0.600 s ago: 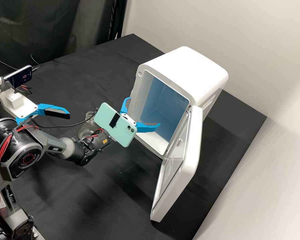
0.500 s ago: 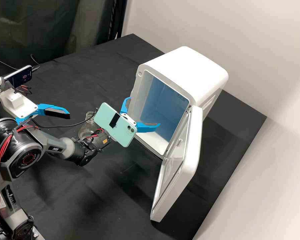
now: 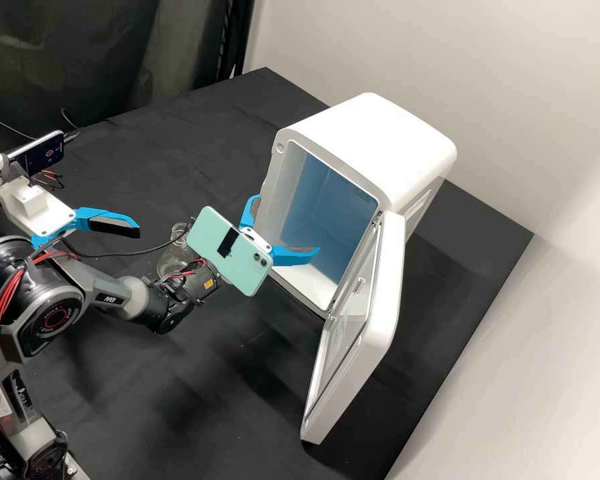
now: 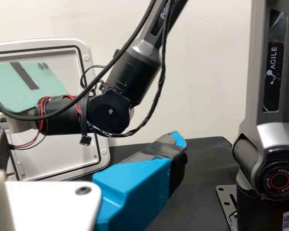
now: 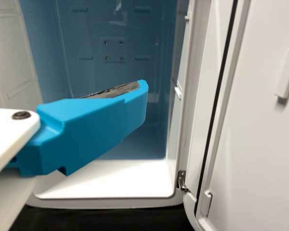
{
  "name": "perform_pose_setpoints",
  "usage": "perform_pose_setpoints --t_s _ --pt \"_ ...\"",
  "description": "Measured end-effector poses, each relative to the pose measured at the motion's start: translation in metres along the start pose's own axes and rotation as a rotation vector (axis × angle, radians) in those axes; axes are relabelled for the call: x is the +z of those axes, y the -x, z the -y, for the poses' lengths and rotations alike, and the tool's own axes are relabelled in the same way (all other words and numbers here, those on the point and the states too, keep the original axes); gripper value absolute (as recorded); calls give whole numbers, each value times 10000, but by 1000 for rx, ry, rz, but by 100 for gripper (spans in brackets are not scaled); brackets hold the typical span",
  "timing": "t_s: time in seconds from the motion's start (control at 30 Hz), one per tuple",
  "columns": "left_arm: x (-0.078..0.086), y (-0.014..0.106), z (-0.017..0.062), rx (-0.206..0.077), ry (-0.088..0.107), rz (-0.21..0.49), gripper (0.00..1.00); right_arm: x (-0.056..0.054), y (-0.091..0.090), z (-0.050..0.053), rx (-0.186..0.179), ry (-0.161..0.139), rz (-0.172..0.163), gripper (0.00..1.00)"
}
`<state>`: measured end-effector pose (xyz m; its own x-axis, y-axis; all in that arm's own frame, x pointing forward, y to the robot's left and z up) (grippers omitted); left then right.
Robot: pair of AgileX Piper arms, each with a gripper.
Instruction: Place the flask in the incubator
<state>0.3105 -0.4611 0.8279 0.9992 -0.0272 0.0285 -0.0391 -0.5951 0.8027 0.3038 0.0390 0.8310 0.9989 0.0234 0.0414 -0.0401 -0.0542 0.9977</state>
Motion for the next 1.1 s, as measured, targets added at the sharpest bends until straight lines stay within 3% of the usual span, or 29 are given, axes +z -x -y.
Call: perform_pose_setpoints --t_s 0.33,0.8,1.1 --pt "0 0 0 0 0 0 100 -13 109 -13 22 0 -24 100" --pt "0 0 0 0 0 0 100 32 258 35 11 5 -24 100" --pt "0 0 0 0 0 0 100 11 424 66 -1 27 -73 100"
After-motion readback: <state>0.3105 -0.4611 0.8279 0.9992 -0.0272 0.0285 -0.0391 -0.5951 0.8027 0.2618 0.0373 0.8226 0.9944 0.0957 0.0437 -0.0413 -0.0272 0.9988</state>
